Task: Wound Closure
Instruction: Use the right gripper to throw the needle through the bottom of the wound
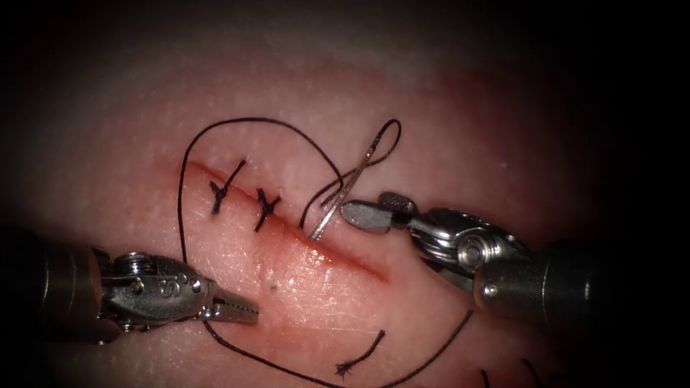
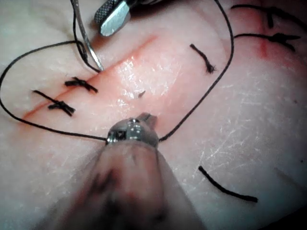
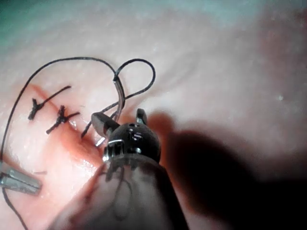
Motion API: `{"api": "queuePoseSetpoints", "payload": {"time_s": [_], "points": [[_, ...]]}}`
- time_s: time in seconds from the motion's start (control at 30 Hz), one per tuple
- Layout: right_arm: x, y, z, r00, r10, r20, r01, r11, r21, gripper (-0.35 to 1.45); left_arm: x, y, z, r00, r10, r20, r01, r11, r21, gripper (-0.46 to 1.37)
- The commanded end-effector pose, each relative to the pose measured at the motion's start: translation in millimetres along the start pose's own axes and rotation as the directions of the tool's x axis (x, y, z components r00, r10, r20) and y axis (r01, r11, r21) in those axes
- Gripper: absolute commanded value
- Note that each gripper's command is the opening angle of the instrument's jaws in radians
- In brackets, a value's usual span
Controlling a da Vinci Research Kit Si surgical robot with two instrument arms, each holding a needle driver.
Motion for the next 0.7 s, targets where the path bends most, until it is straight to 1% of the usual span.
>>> {"api": "queuePoseSetpoints", "payload": {"time_s": [0.03, 0.2, 0.27, 0.33, 0.37, 0.4, 0.43, 0.47, 0.6, 0.63, 0.67, 0.7], "points": [[0.0, 0.1, 0.2, 1.0, 0.003, -0.008, -0.003, 1.0, 0.009, 1.03, 0.0, 0.0, 0.0, 1.0, 0.0, 0.0, 0.0, 1.0, -0.007, -0.35], [0.5, 0.5, 1.9, 1.0, -0.004, -0.027, 0.004, 1.0, 0.009, 1.06, -0.1, 0.0, 0.0, 1.0, 0.001, 0.0, -0.001, 1.0, -0.007, -0.35], [0.6, 0.5, 2.3, 1.0, -0.009, -0.028, 0.009, 1.0, 0.013, 1.04, -0.2, 0.0, -0.1, 1.0, 0.001, 0.0, -0.001, 1.0, -0.007, -0.35], [0.7, 0.6, 2.7, 0.999, -0.008, -0.033, 0.008, 1.0, 0.016, 0.96, -0.2, 0.0, -0.1, 1.0, 0.002, 0.0, -0.002, 1.0, -0.008, -0.35], [0.7, 0.6, 2.8, 0.999, -0.008, -0.032, 0.008, 1.0, 0.018, 0.72, -0.2, 0.0, -0.1, 1.0, 0.002, 0.0, -0.002, 1.0, -0.008, -0.35], [0.7, 0.5, 2.8, 1.0, -0.008, -0.031, 0.008, 1.0, 0.021, 0.38, -0.2, 0.0, -0.1, 1.0, 0.002, 0.0, -0.002, 1.0, -0.008, -0.35], [0.6, 0.5, 2.9, 1.0, -0.008, -0.028, 0.009, 1.0, 0.025, -0.13, -0.2, 0.0, -0.1, 1.0, 0.002, 0.0, -0.002, 1.0, -0.008, -0.35], [0.6, 0.4, 2.9, 1.0, -0.008, -0.026, 0.008, 1.0, 0.028, -0.35, -0.2, 0.0, -0.1, 1.0, 0.002, 0.0, -0.002, 1.0, -0.008, -0.35], [0.4, -0.1, 3.2, 1.0, -0.006, -0.019, 0.006, 0.999, 0.037, -0.35, -0.1, -0.1, -0.1, 1.0, 0.002, 0.0, -0.002, 1.0, -0.008, -0.35], [0.4, -0.3, 3.2, 1.0, 0.012, -0.019, -0.012, 0.999, 0.037, -0.35, -0.1, -0.1, 0.0, 1.0, 0.002, 0.0, -0.002, 1.0, -0.008, -0.35], [0.2, -0.5, 3.1, 0.996, 0.084, -0.019, -0.083, 0.996, 0.041, -0.35, -0.1, -0.1, 0.0, 1.0, 0.002, 0.0, -0.002, 1.0, -0.008, -0.35], [0.0, -0.8, 3.0, 0.991, 0.136, -0.003, -0.136, 0.99, 0.035, -0.35, 0.0, -0.1, 0.0, 1.0, 0.001, 0.0, -0.001, 1.0, -0.008, -0.35]]}}
